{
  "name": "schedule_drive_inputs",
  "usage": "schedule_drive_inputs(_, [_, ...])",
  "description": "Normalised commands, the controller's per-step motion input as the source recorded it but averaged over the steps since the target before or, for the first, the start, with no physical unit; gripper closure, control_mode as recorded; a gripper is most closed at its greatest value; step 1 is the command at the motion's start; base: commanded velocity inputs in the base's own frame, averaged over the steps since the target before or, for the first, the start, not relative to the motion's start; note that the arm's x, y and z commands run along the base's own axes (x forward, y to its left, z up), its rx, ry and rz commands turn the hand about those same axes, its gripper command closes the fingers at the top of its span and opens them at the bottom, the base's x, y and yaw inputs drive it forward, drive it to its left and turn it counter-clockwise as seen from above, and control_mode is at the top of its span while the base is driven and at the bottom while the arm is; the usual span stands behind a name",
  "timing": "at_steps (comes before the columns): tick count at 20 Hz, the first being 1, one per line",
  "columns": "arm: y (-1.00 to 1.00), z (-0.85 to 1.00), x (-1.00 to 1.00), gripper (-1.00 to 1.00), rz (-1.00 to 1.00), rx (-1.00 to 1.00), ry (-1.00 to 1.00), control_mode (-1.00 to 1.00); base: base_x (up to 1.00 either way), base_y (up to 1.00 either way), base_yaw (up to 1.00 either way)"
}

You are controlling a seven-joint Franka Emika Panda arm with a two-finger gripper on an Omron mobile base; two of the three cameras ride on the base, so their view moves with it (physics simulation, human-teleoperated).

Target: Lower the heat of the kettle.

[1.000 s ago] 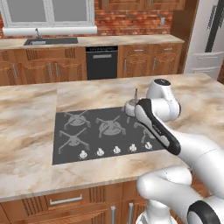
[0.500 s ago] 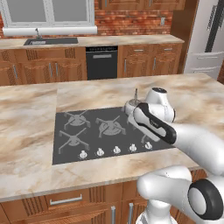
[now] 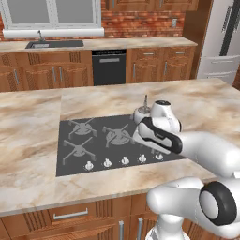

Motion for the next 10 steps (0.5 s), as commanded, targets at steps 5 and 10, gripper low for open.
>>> schedule_drive_inputs(5, [0.01,-0.24,0.03,-1.00,0.09,-0.02,0.00,-1.00,0.00,0.00,0.00])
schedule_drive_inputs(10, [0.00,-0.19,0.20,-1.00,0.06,0.00,0.00,-1.00,0.00,0.00,0.00])
